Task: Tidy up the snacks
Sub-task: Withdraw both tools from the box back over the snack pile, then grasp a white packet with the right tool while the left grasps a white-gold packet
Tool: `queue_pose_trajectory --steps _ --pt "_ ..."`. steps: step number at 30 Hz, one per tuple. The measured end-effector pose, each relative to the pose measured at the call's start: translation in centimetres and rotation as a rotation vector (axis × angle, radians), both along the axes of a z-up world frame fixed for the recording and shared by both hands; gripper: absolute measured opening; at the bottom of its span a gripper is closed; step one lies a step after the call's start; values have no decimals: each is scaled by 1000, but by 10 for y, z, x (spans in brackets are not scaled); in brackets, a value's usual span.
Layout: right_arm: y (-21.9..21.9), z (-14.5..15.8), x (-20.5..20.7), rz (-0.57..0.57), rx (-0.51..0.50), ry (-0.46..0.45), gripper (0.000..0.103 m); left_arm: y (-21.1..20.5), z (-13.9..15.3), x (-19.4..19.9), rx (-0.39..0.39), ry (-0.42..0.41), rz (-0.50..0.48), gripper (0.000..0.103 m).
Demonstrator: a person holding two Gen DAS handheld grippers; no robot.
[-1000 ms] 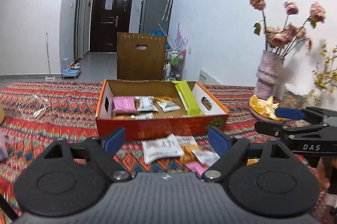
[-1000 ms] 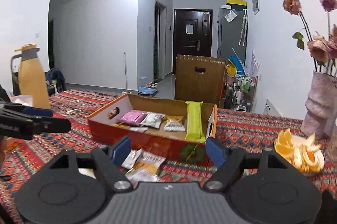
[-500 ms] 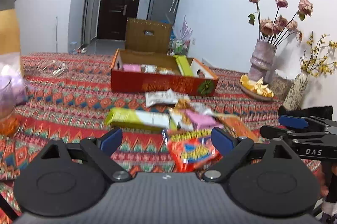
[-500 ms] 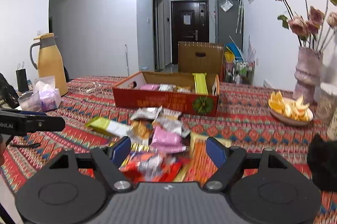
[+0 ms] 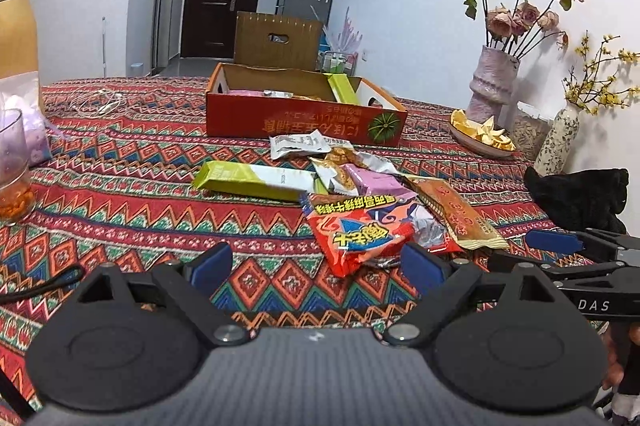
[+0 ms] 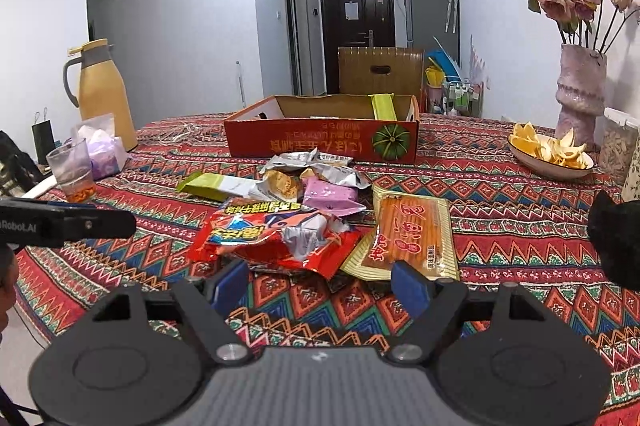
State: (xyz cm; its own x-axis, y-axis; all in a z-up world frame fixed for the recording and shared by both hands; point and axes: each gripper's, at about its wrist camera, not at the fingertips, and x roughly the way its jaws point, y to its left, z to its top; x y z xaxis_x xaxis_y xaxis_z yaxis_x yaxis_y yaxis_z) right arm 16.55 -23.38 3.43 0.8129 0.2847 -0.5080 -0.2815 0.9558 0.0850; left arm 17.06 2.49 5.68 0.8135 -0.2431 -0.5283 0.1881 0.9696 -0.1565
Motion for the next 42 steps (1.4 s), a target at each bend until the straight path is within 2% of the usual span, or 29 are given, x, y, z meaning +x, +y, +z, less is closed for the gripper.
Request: queue_pose_trajectory --steps 6,14,16,18,22,23,24,25,26,27,28,30,35,42 --pt "-3 -3 18 -5 5 14 78 -12 -2 25 11 5 -16 91" --pt "-8 -10 60 -12 15 37 78 -34 -7 86 44 28 -53 69" --pt "-10 -11 72 -15 16 39 78 -41 -9 106 53 24 -66 58" --pt "-12 -11 85 -19 12 41 78 -48 -14 127 66 42 -78 52" --pt "-13 -10 111 -21 9 42 78 -59 -25 163 64 86 -103 52" --pt "-13 -10 118 -19 10 45 78 -61 -28 169 64 98 -101 56" --pt "-12 -10 125 -16 9 47 78 -62 -32 178 58 115 -98 66" --pt "-11 -10 134 -10 9 48 78 -63 -34 183 52 126 -93 66" --pt "-10 -10 141 -5 11 50 78 -64 -37 186 52 128 -95 66" --pt "-9 -10 149 0 11 52 78 -66 -39 189 56 123 -106 60" --pt "-7 -11 158 7 10 54 78 -67 -42 189 73 106 -96 45" --pt "-5 -13 177 22 15 64 78 -67 -46 190 110 81 -87 29" --pt "5 -27 227 81 35 114 77 -53 -40 189 30 92 -93 20" --pt "14 -46 272 171 80 177 70 -34 -25 186 -34 62 -63 19"
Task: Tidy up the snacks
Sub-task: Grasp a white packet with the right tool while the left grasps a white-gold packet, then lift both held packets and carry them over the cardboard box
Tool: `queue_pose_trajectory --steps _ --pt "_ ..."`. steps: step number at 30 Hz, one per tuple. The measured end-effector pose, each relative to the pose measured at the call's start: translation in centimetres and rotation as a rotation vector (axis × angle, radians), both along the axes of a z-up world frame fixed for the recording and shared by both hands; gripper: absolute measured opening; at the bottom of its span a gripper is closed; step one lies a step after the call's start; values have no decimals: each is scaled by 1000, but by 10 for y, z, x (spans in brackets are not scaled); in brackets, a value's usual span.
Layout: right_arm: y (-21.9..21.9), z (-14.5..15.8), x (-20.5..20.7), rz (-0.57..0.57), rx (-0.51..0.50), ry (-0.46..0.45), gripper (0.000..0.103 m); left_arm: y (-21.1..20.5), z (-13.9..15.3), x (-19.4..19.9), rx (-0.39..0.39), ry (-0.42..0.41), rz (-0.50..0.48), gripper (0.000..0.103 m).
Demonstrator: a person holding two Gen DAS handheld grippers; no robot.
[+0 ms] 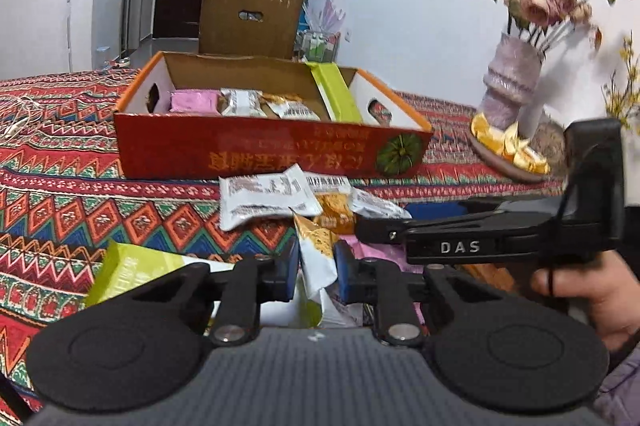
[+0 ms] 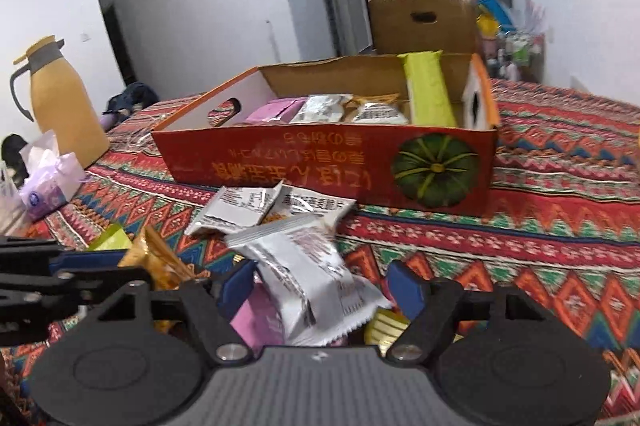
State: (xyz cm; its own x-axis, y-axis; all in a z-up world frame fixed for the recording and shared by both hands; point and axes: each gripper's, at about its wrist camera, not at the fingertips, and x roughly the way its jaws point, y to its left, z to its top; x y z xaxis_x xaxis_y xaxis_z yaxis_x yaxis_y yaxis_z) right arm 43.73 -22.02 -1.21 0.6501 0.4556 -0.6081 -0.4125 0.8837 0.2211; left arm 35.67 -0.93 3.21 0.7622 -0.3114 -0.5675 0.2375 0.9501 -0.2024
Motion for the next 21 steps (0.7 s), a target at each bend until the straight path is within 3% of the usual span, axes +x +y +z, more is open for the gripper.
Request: queue_pose_trajectory --steps 3,6,14,21 --pt "4 -1 7 21 -6 6 48 7 3 1 -12 -8 31 19" --pt "6 1 2 8 -36 -8 42 13 5 0 -15 -1 58 19" --pt "-3 39 -46 -64 -29 -134 42 23 26 -31 -18 -41 101 19" --pt "-5 69 -113 -49 -20 -210 42 17 46 -73 -27 -80 100 19"
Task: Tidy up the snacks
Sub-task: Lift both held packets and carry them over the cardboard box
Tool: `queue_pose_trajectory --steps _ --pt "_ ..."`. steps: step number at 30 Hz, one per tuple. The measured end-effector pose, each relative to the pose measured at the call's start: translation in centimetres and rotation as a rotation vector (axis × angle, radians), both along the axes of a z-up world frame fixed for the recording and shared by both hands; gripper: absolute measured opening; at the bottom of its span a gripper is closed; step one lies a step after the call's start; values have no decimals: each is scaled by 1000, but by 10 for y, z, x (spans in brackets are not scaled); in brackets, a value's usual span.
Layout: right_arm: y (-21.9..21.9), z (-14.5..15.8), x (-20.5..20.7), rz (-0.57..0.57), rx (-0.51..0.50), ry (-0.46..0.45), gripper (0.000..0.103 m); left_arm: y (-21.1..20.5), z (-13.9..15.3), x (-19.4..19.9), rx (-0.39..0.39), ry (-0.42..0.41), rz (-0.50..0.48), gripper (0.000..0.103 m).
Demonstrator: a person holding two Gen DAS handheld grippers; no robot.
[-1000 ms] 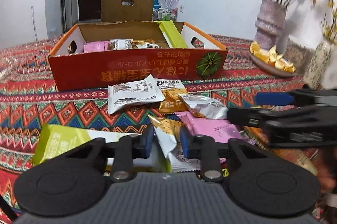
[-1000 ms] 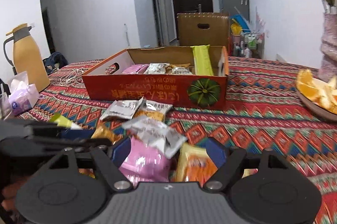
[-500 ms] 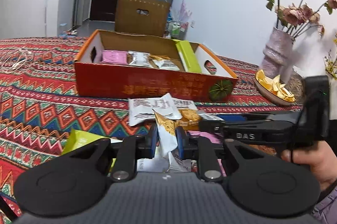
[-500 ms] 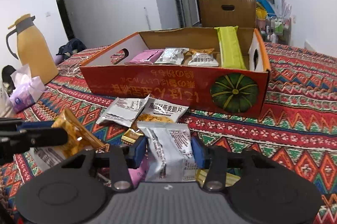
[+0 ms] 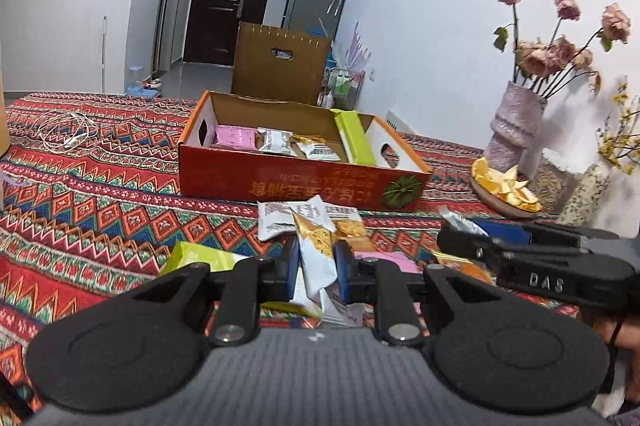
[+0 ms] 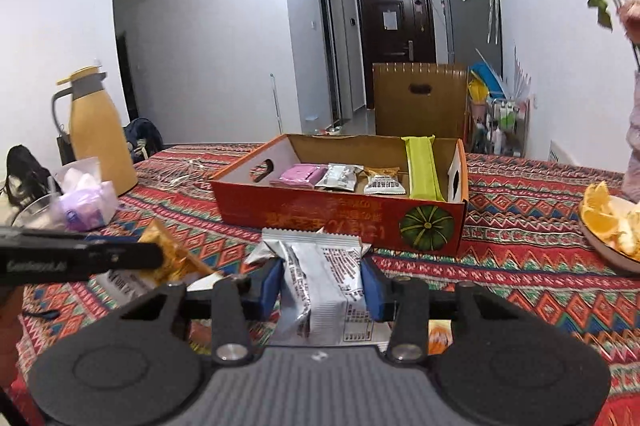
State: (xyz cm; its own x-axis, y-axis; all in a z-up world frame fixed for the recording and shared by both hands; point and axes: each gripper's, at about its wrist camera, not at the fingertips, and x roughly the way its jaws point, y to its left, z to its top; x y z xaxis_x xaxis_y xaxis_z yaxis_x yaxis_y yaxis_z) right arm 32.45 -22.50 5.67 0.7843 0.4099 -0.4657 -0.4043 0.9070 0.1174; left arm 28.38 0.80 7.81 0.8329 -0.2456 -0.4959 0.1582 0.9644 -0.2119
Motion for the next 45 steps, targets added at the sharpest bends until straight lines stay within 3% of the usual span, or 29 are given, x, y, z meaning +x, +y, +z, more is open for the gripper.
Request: queue_pose_trajectory --steps 13,24,36,45 --pt "-10 16 -102 -14 -11 -37 42 -13 18 -74 0 -57 -27 19" --pt "-11 15 -110 -25 -8 -50 42 -8 23 -76 -5 -79 -16 19" --pt "-5 24 -34 -12 -43 -87 42 -1 29 8 -8 -85 -15 19" --pt "9 32 82 8 -66 -109 42 6 37 121 -9 -82 9 19"
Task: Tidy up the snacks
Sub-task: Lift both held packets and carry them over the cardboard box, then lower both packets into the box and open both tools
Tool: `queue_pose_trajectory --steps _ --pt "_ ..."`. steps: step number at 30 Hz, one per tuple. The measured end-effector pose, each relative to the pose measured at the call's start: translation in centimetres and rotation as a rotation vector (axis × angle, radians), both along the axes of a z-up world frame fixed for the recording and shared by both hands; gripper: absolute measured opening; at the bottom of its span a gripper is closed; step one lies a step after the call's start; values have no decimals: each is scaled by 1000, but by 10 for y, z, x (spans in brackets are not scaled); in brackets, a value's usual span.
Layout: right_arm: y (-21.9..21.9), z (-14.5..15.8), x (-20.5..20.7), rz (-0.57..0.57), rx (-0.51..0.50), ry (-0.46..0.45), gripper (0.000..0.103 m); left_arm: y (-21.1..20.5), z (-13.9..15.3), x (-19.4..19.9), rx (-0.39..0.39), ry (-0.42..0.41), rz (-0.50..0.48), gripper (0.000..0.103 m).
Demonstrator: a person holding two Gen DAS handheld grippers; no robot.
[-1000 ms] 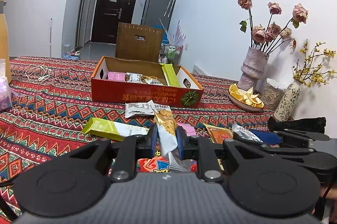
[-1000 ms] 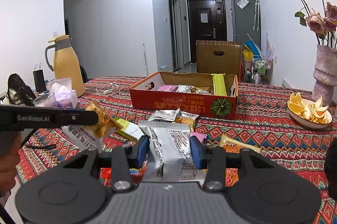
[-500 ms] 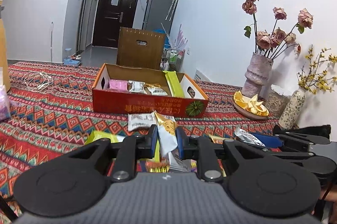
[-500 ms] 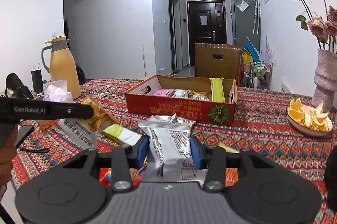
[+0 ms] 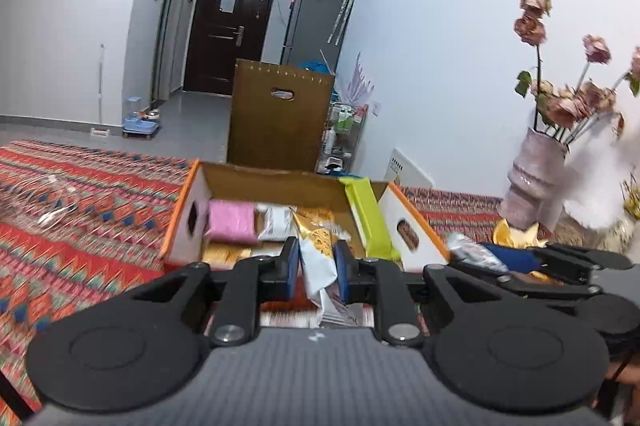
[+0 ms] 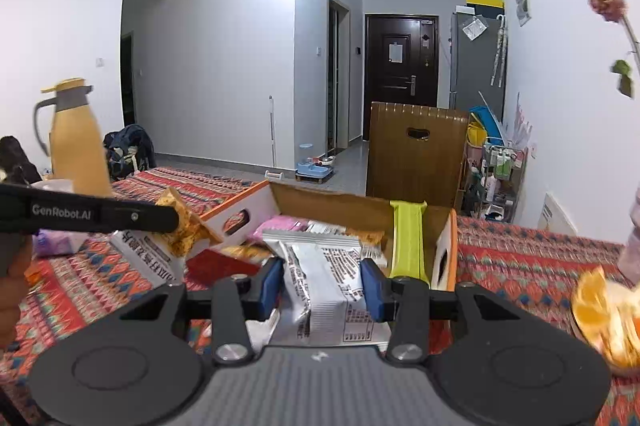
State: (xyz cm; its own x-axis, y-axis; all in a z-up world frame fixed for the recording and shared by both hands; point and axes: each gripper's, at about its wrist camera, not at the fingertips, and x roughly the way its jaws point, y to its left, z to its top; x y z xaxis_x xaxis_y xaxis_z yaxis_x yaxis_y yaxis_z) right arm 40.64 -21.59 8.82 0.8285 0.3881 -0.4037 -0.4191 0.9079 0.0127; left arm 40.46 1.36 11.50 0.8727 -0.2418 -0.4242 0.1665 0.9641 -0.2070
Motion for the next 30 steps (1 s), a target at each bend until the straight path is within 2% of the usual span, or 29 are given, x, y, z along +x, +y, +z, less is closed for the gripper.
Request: queue_pose_trajectory --steps 6,13,16,21,23,26,28,30 --pt "17 -17 84 5 -27 53 42 -4 -10 79 -25 32 -19 19" --pt "35 -39 163 -21 -84 127 42 -3 -45 155 -88 111 -36 19" --pt "37 -50 183 -38 -50 154 42 -6 -67 173 -62 149 -44 19" --pt "45 -70 197 -34 -86 202 43 -1 -89 185 -76 216 -49 19" --pt "43 -77 201 -53 -90 215 44 -3 -94 186 -60 229 -46 23" --pt "39 -80 203 -67 -70 221 50 -6 -95 184 -42 222 -43 30" --pt "36 -78 202 -76 -64 211 53 -2 -92 182 -45 212 -36 42" --pt "32 -74 199 -84 -55 197 54 -2 -88 183 -39 197 -24 49"
